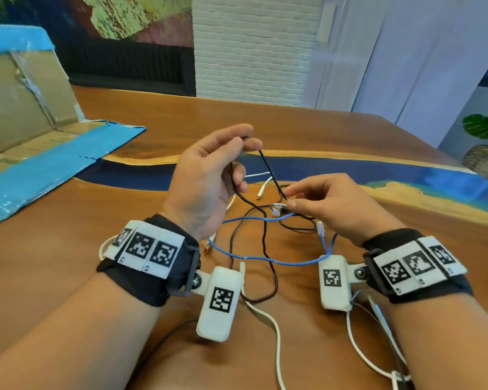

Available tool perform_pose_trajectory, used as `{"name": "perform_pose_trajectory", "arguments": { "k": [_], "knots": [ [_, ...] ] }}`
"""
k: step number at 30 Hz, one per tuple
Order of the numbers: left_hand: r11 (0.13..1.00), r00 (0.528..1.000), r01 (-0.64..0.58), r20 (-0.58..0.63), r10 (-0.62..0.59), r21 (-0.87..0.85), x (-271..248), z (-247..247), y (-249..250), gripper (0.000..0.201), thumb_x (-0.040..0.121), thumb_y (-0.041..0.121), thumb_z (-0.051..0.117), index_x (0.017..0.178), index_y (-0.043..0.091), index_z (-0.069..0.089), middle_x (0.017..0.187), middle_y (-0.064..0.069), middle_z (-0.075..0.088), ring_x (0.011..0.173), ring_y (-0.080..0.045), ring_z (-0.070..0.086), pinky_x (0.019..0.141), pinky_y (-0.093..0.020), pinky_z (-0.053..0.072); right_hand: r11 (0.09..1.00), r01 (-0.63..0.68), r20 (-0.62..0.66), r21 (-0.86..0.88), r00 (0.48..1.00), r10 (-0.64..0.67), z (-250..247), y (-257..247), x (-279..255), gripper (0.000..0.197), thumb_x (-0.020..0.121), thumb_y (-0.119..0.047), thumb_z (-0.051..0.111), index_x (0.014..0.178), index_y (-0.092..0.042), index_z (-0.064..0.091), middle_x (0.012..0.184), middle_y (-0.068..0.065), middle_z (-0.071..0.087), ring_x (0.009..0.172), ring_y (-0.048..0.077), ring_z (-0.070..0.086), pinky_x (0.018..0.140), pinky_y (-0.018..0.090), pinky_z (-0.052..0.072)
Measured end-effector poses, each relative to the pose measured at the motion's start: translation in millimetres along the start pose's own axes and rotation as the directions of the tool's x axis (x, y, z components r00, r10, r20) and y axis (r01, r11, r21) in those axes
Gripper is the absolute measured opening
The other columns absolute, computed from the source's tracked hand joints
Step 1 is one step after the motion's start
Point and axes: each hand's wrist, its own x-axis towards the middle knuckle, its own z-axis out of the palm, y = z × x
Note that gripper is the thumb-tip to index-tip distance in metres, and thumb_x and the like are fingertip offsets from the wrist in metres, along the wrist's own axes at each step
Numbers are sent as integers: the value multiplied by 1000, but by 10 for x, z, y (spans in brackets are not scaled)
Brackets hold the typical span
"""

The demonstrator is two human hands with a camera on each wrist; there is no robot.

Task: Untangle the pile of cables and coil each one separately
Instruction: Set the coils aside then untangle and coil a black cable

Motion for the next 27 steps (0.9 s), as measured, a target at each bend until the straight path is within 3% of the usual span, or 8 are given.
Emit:
{"name": "perform_pose_trajectory", "arguments": {
  "k": [3,6,11,13,16,20,24,27],
  "knots": [
    [992,1000,23,7,-24,124,-22,14,-33,32,105,6,46,126,17,68,118,-2,74,60,-14,39,51,-29,19,999,13,152,-47,988,-6,22,17,-53,26,86,-8,78,102,-29,79,77,-4,64,70,4,59,71,22,54],
    [984,1000,5,0,-6,176,-56,50,-50,34,107,8,44,129,20,67,114,-1,74,59,-16,32,51,-31,14,996,13,146,-83,989,0,39,22,-80,24,86,-4,75,94,-27,79,75,-5,66,70,3,60,70,17,52],
    [953,999,11,-52,5,303,16,-43,67,31,109,20,42,127,23,67,79,1,61,56,-21,19,47,-32,14,998,3,-136,69,991,7,26,84,-103,12,94,-17,71,84,-16,78,79,7,76,70,26,69,76,47,61],
    [874,991,130,-73,-109,469,71,-134,105,29,108,25,45,122,23,71,65,3,47,53,-14,24,47,-30,16,979,-7,-262,204,963,62,24,97,-77,14,98,-16,67,87,-10,74,74,10,71,65,26,67,73,53,62],
    [712,955,200,29,-295,673,73,-192,117,32,106,33,49,106,19,78,61,3,34,56,-18,20,53,-36,13,966,3,-343,257,935,88,36,144,-27,13,100,-18,62,94,-10,71,85,12,75,77,19,73,84,50,61],
    [673,934,179,91,-346,717,3,-74,60,32,107,27,48,102,18,79,67,-3,58,56,-18,41,52,-32,31,959,7,-313,283,946,86,82,137,-18,10,99,-20,64,93,-13,69,85,11,78,86,25,76,90,45,59],
    [652,957,101,105,-269,751,-46,18,-59,21,103,27,58,105,27,78,78,17,69,67,-10,58,66,-28,46,929,64,-241,364,970,28,160,15,-73,9,98,-16,66,90,-14,66,75,1,76,70,12,72,64,25,55],
    [661,973,34,126,-192,749,-39,15,-103,10,95,31,71,98,29,80,91,11,76,87,1,67,78,-19,54,904,80,-158,421,987,-14,229,-50,-101,7,98,-13,65,93,-7,65,80,8,75,67,18,70,59,25,55]
  ]
}}
